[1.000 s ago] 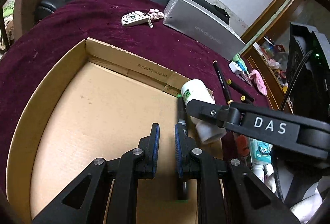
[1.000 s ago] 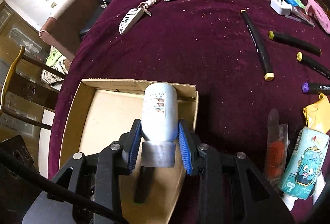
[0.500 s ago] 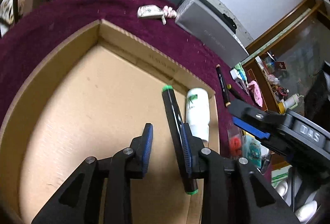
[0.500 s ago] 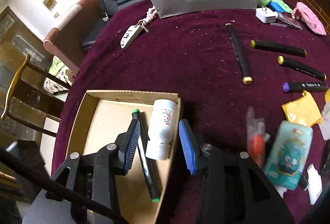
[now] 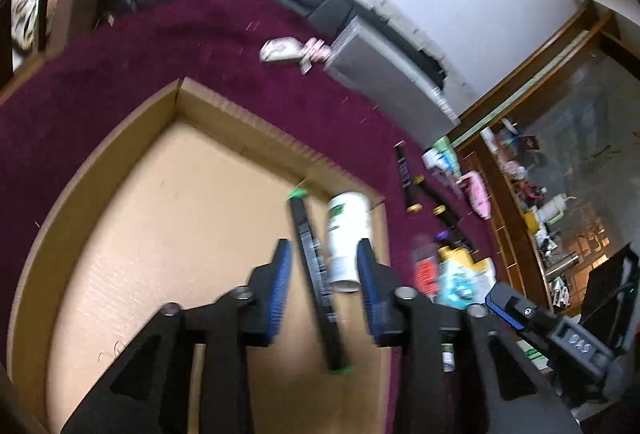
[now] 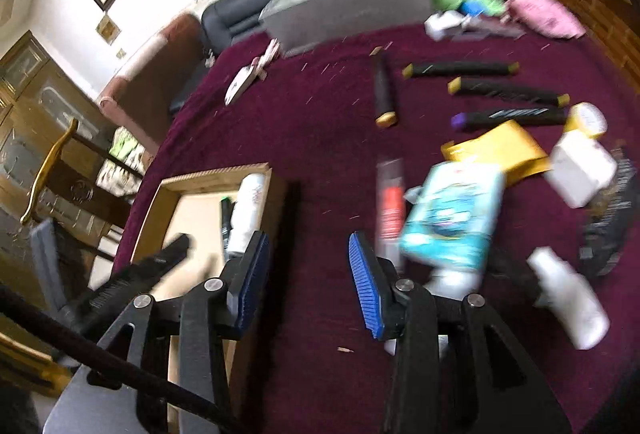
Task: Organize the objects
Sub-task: 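Open both grippers to release the marker and bottle in the tray, then grasp the blue cartoon tissue pack with the left gripper, then grasp the red-capped clear tube with the right gripper while the left gripper carries the tissue pack to the tray, then release the tissue pack and tube into the tray with both grippers, then grasp the white pill bottle with the left gripper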
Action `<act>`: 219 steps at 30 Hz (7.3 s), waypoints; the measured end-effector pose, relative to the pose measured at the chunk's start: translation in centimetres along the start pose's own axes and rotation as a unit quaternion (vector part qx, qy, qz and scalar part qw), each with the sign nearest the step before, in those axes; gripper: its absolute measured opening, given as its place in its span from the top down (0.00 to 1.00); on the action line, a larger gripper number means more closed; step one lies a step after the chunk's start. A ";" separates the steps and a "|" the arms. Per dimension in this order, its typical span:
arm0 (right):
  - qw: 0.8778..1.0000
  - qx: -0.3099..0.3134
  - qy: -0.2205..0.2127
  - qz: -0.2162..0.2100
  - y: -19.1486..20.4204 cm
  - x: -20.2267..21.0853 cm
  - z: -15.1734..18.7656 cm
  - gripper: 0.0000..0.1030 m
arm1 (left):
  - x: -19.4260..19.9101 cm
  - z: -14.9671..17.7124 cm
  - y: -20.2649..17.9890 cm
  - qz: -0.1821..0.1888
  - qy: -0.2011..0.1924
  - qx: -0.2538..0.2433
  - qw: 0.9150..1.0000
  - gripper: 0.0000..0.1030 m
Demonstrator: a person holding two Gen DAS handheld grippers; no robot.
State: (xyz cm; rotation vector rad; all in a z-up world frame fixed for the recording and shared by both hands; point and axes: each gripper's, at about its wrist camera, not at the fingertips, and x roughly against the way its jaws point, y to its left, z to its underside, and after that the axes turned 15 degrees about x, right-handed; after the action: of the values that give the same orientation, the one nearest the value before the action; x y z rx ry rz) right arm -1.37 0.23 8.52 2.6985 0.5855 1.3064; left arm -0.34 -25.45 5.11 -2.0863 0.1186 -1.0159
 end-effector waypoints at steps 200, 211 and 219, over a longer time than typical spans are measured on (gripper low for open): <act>0.962 0.131 -0.197 0.139 4.3 10.9 -0.8 0.14 | 5.6 3.1 -7.3 0.021 -0.005 -0.123 0.992 0.53; 0.967 -0.026 -0.203 0.150 -8.3 12.2 2.8 0.01 | -1.5 12.2 -13.3 -0.009 0.082 -0.216 0.973 0.53; 0.965 -0.080 -0.168 0.186 -15.5 8.9 6.6 0.03 | -5.9 15.6 -13.9 -0.075 0.086 -0.274 0.955 0.53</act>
State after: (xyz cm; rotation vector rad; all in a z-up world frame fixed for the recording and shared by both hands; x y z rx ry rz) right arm 4.05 18.43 7.23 2.8831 -0.0618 0.8662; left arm 3.22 -4.05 5.48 -2.5274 0.3724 -1.3750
